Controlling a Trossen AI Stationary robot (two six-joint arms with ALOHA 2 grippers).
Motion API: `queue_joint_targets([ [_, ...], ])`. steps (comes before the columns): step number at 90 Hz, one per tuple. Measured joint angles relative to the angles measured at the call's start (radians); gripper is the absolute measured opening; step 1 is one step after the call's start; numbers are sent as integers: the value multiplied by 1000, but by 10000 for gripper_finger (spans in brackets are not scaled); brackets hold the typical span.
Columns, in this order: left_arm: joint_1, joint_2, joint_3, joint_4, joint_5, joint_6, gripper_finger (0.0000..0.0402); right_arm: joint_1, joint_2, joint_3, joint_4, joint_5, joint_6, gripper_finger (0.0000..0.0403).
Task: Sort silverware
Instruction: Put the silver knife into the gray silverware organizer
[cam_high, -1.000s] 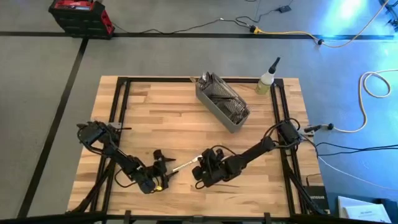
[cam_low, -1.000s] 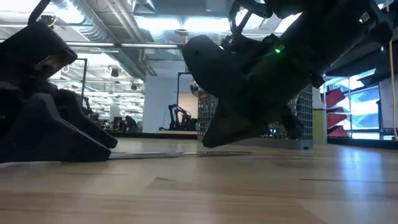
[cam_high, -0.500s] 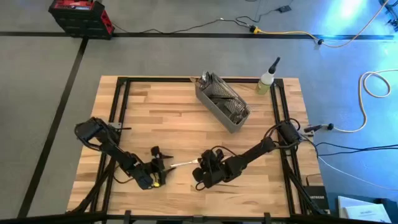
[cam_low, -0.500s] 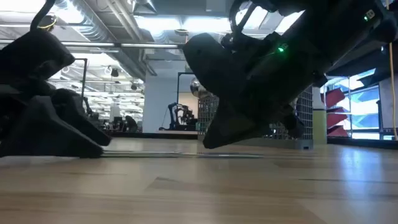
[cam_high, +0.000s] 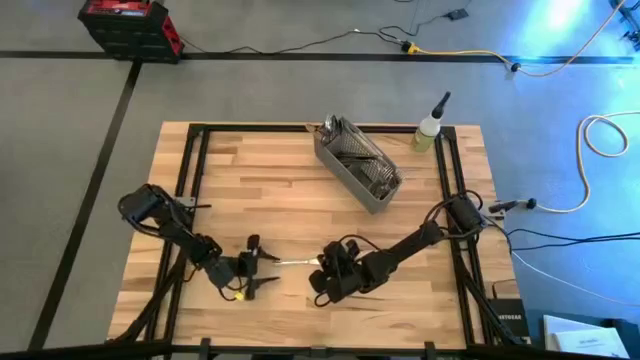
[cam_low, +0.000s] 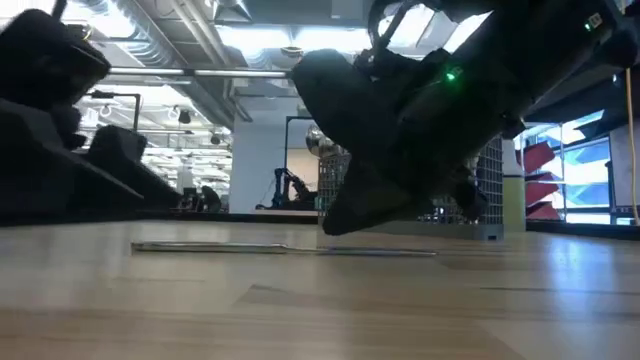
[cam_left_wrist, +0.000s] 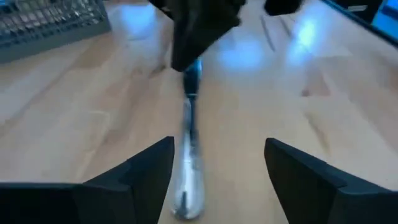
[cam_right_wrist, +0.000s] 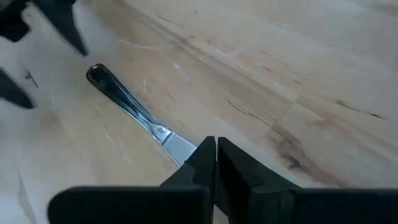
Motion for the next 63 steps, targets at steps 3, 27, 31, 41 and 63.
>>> queue_joint_targets([
  [3,11,4,-9,30,31,28,237,0,0,0,8,3,-11,0],
  [27,83,78,-109,349,166,104,237,0,0,0,9,17,-18,0],
  [31,92,95,-104,336,169,101,237,0,0,0,10,19,-18,0],
  [41,113,180,-82,308,171,40,237,0,0,0,21,26,-27,0],
  [63,136,352,-53,522,165,30,237,-1,0,0,98,29,-95,0],
])
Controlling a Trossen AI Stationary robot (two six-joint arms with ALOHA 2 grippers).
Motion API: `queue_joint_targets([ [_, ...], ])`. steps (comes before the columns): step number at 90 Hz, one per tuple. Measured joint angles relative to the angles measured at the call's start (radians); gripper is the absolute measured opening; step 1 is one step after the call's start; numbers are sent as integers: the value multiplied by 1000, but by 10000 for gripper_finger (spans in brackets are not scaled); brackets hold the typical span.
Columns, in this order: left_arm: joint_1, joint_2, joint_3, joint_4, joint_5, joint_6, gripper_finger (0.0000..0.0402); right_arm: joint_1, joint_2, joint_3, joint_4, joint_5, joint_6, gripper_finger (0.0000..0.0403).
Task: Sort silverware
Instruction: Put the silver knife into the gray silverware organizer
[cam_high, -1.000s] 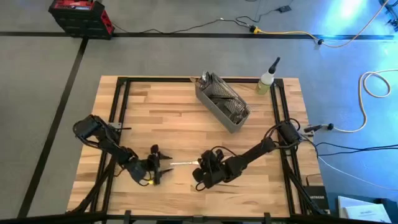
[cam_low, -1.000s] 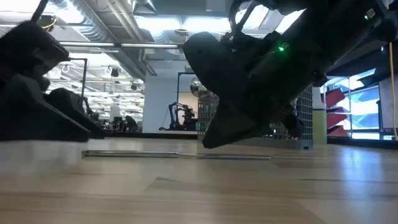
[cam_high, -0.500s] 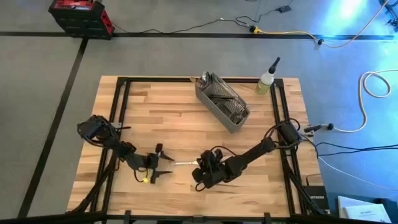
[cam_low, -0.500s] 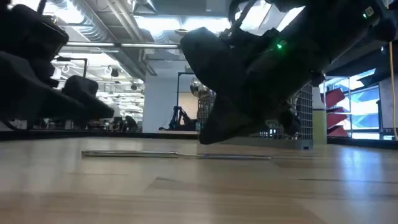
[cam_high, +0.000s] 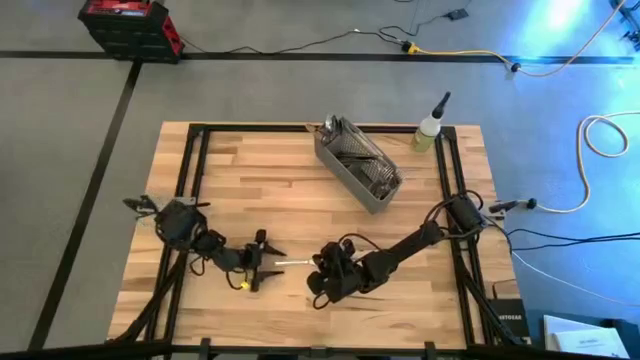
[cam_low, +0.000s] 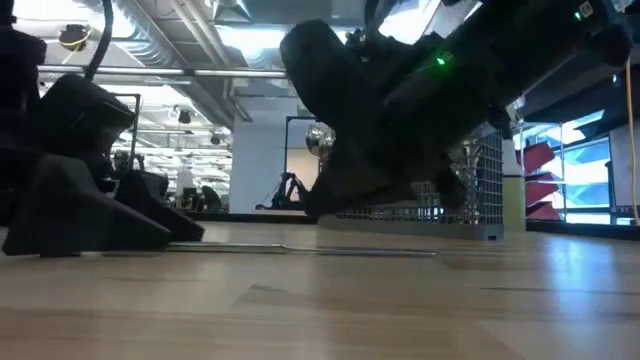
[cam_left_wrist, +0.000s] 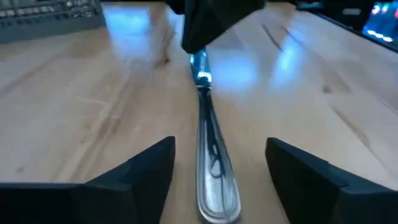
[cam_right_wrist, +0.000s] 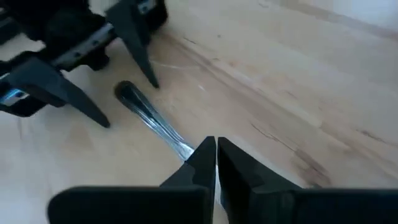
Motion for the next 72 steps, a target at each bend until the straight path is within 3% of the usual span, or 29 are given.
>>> queue_joint_targets([
  [30,67,-2,2,-34,52,-58,237,0,0,0,34,-1,-24,0],
  [72,10,-20,13,-115,69,-54,237,0,0,0,31,-8,-47,0],
])
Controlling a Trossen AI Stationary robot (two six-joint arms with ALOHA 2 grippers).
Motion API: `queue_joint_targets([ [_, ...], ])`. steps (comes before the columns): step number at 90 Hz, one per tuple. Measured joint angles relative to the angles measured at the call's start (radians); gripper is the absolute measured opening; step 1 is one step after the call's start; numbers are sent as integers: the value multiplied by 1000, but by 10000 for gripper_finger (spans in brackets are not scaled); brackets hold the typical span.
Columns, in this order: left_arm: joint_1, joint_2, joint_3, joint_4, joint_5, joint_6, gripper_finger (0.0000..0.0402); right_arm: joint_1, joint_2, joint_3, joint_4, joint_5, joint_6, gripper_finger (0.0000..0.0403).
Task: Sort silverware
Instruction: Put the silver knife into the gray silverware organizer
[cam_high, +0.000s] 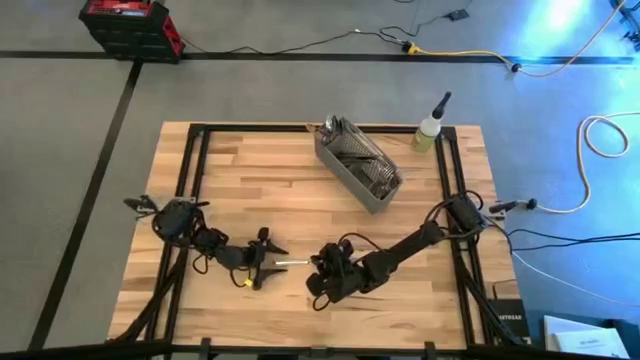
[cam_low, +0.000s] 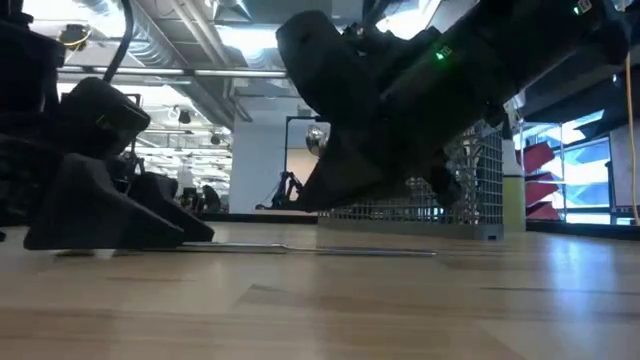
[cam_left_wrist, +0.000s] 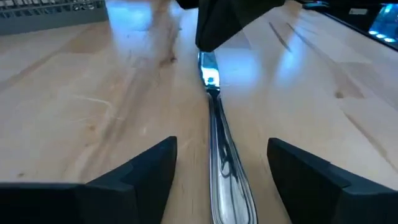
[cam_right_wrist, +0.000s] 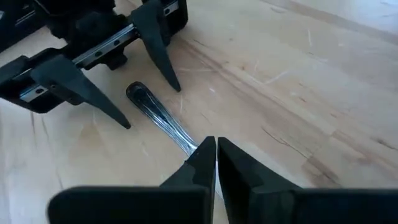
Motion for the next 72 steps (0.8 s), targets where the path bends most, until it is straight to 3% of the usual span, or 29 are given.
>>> queue_joint_targets([
  [23,16,-88,34,-216,-1,-70,237,0,0,0,-1,-7,-4,0],
  [55,-5,-89,45,-247,-53,-48,234,0,0,0,-1,-7,-5,0],
  [72,-5,-89,43,-249,-66,-52,164,0,0,0,-1,-7,-7,0],
])
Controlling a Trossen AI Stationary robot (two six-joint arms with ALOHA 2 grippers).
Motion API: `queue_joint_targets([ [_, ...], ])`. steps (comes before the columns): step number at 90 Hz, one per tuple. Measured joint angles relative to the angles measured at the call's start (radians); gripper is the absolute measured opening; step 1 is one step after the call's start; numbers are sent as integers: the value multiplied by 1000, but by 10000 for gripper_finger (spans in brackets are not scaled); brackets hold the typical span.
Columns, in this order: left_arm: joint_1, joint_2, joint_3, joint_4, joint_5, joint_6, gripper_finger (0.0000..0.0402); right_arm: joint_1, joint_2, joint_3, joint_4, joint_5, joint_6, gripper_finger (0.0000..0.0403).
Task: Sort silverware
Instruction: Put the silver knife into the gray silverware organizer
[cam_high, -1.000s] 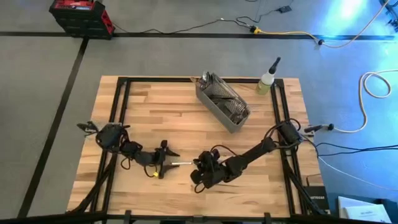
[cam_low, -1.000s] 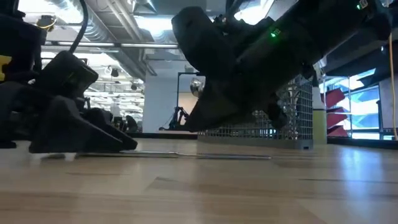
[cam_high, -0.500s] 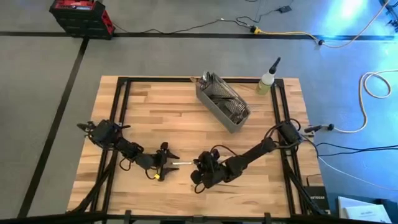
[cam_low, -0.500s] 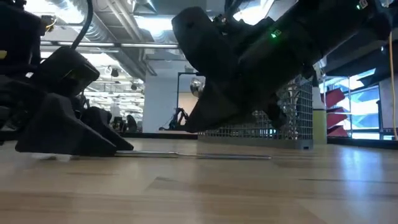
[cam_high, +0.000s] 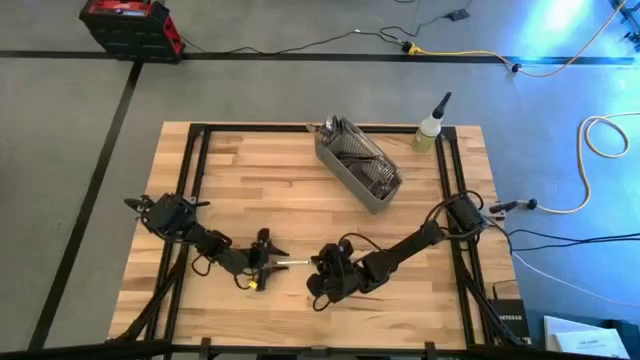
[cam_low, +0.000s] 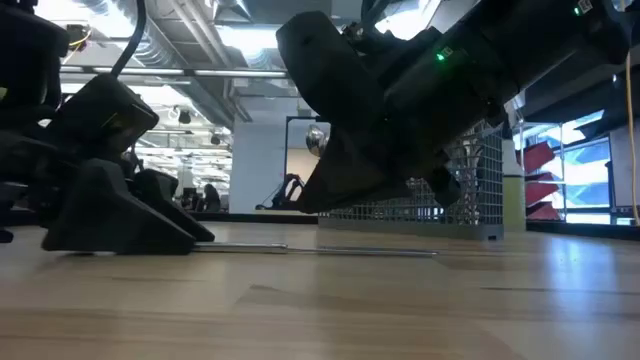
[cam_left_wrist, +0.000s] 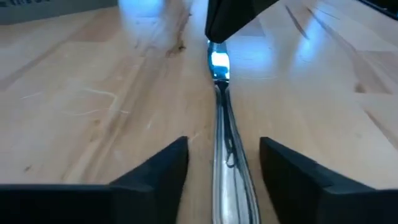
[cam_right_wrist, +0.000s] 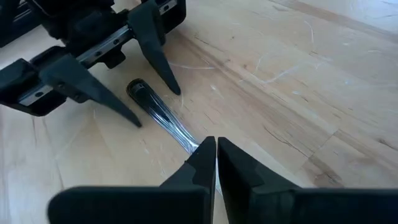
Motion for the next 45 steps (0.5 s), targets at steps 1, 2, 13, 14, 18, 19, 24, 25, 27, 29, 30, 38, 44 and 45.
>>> queue_joint_targets([
  [1,0,0,0,0,0,0,158,0,0,0,0,0,0,0],
  [2,0,0,0,0,-1,0,152,0,0,0,0,0,0,0],
  [13,0,0,0,-2,4,-1,96,1,0,0,3,-7,-1,0],
  [14,0,0,0,-3,5,-2,92,2,0,0,5,-10,-4,0],
  [18,1,0,0,-7,5,-9,78,8,0,0,33,-15,-35,0],
  [19,2,0,0,-7,5,-11,74,8,0,0,45,-14,-45,0],
  [24,2,0,0,-9,5,-13,61,20,1,0,116,-2,-116,0],
  [25,2,0,0,-9,5,-13,59,22,1,0,131,2,-132,0],
  [27,1,0,0,-8,5,-13,58,28,1,0,161,6,-160,0],
  [29,1,0,0,-7,4,-13,58,33,1,0,193,10,-190,0],
  [30,1,0,0,-6,4,-13,58,35,1,0,208,11,-205,0],
  [38,-4,0,0,1,4,-15,58,49,1,0,312,9,-320,0],
  [44,-10,2,-2,15,3,-14,58,56,1,0,377,11,-385,0],
  [45,-11,2,-2,19,3,-13,58,58,0,0,385,11,-396,0],
])
